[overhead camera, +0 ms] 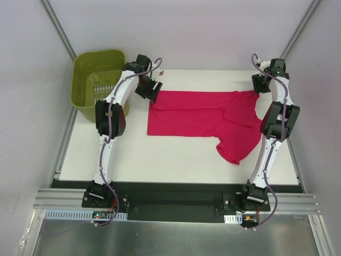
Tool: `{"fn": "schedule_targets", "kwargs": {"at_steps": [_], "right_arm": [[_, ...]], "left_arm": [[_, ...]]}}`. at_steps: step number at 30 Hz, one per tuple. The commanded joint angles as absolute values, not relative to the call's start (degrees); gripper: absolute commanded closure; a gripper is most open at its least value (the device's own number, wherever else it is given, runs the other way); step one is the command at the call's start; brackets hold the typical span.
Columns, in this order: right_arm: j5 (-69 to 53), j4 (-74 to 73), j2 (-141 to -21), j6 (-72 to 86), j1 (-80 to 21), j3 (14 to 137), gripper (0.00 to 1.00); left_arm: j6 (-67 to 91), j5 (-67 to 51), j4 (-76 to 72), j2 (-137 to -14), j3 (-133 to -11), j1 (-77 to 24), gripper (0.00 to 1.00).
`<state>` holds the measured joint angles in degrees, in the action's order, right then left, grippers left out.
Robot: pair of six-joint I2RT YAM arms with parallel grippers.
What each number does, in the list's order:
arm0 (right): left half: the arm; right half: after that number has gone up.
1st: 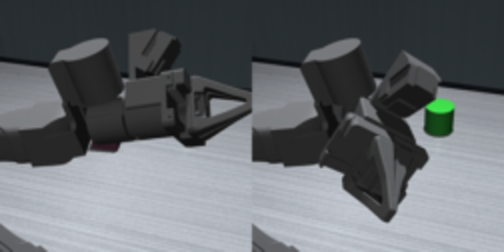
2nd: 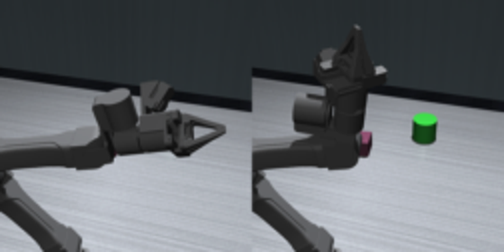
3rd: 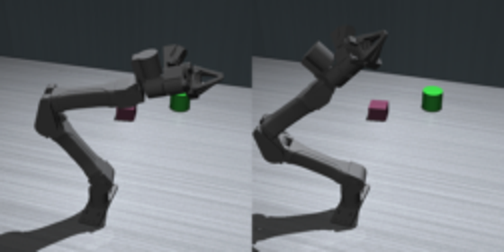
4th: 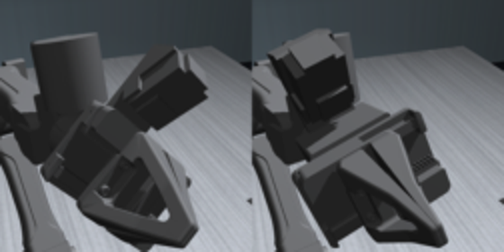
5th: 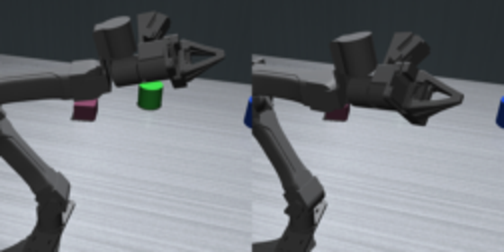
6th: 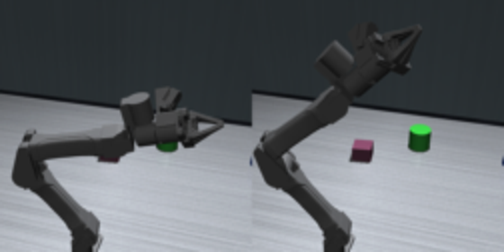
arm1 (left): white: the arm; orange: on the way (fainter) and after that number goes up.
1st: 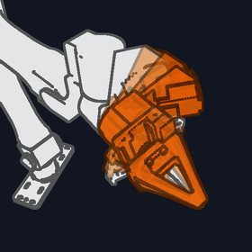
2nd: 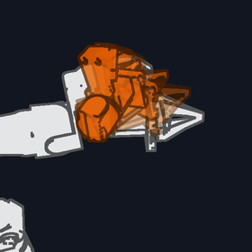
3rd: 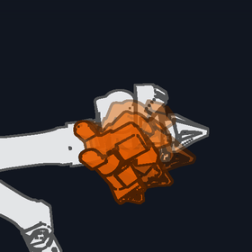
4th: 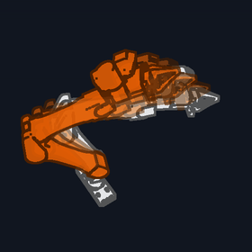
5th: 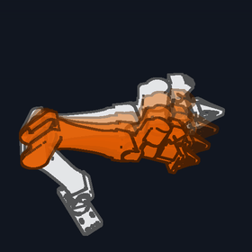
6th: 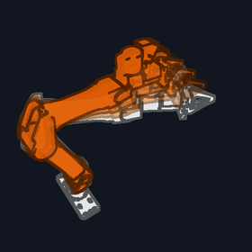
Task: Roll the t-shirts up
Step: Fold the T-shirt at the center of the board.
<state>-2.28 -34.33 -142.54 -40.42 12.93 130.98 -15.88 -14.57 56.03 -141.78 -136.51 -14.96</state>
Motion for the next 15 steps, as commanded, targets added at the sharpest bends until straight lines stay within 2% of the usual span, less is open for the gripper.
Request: {"fn": "schedule_targets", "kwargs": {"at_steps": [1,9,15], "right_arm": [[-7.6,-35.0,-121.0,-39.5,14.7,121.6,0.34],[-15.5,-44.3,-97.8,-43.8,16.4,102.2,0.32],[-22.1,-51.7,-77.2,-61.0,14.9,78.9,0.31]], "left_arm": [[-19.1,-21.5,57.0,-129.6,-135.4,-19.6,0.31],[-16.5,-24.8,57.2,-118.9,-127.0,-23.2,0.25],[-13.2,-27.5,57.1,-106.6,-114.9,-23.2,0.22]]}}
